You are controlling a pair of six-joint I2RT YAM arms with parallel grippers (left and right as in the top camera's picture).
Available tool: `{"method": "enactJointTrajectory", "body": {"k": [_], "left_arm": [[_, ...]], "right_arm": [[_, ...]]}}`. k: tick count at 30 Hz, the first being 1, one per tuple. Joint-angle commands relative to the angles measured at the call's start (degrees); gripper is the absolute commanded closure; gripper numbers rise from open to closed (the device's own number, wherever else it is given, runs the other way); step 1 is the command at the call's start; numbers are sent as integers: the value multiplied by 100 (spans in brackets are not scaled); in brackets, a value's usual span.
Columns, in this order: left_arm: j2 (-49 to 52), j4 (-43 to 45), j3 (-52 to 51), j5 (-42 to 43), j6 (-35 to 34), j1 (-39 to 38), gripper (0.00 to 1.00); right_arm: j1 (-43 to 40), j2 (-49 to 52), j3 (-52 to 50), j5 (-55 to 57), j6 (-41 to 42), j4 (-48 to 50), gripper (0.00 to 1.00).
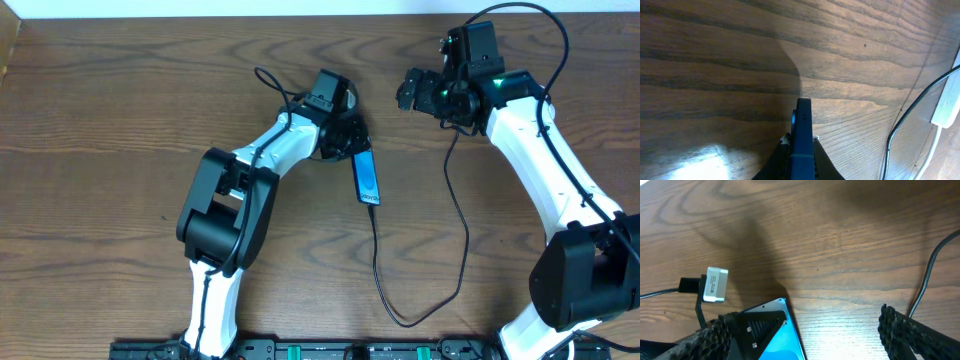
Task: Plug charger to phone and switch on socket
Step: 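Open the left gripper to release the phone flat on the table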
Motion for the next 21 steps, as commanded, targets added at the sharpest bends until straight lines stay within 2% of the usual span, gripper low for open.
{"method": "enactJointTrajectory", "body": {"k": [1, 13, 14, 18, 19, 21], "left_arm": [[0, -17, -26, -61, 57, -79, 92], [2, -24, -28, -146, 52, -103, 91], [2, -24, -28, -144, 52, -103, 85], [2, -24, -28, -144, 50, -103, 83], [2, -26, -28, -146, 50, -103, 78], [2, -26, -28, -146, 52, -103, 76]], "right_arm": [[31, -44, 15, 66, -83, -7, 7], [28, -44, 15, 66, -85, -50, 8], [31, -44, 15, 66, -85, -52, 8], [31, -44, 15, 66, -85, -52, 8], [31, -44, 15, 66, -85, -50, 8], [31, -44, 15, 66, -85, -50, 8]]}}
